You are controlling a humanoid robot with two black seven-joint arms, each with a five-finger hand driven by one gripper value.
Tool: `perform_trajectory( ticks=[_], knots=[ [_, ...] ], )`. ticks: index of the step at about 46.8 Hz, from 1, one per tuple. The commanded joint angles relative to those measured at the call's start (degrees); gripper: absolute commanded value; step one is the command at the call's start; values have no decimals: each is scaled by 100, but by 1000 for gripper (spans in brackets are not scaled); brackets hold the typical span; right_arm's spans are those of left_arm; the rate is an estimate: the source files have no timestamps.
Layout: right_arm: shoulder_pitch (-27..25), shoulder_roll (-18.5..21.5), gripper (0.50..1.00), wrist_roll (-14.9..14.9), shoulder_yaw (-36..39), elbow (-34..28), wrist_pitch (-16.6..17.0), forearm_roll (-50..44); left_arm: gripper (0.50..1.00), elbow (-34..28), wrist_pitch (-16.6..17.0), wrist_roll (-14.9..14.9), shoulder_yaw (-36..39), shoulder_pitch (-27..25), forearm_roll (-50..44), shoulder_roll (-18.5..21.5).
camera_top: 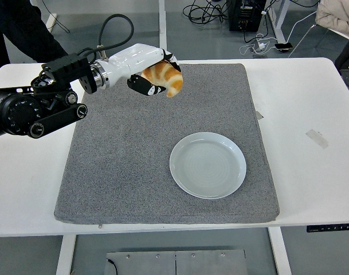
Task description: Place the bread on the plate
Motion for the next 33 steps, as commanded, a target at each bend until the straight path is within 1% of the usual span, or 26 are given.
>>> perform_trajectory(
  ticks=[1, 10, 14, 23, 33],
  knots=[
    [0, 0, 1000, 0, 0, 0, 0, 0, 500, -89, 0, 9, 1, -9, 127, -39],
    [0, 0, 1000, 0, 0, 0, 0, 0, 500, -458, 9, 9, -26, -27, 426, -92],
    [0, 0, 1000, 0, 0, 0, 0, 0, 500, -625, 18, 9, -35, -18, 602, -180],
    [0, 0, 1000, 0, 0, 0, 0, 0, 500, -670, 36, 18, -17, 113, 1006, -540],
    [0, 0, 1000, 0, 0, 0, 0, 0, 500, -670, 44, 18, 9, 395, 1340, -812]
  ],
)
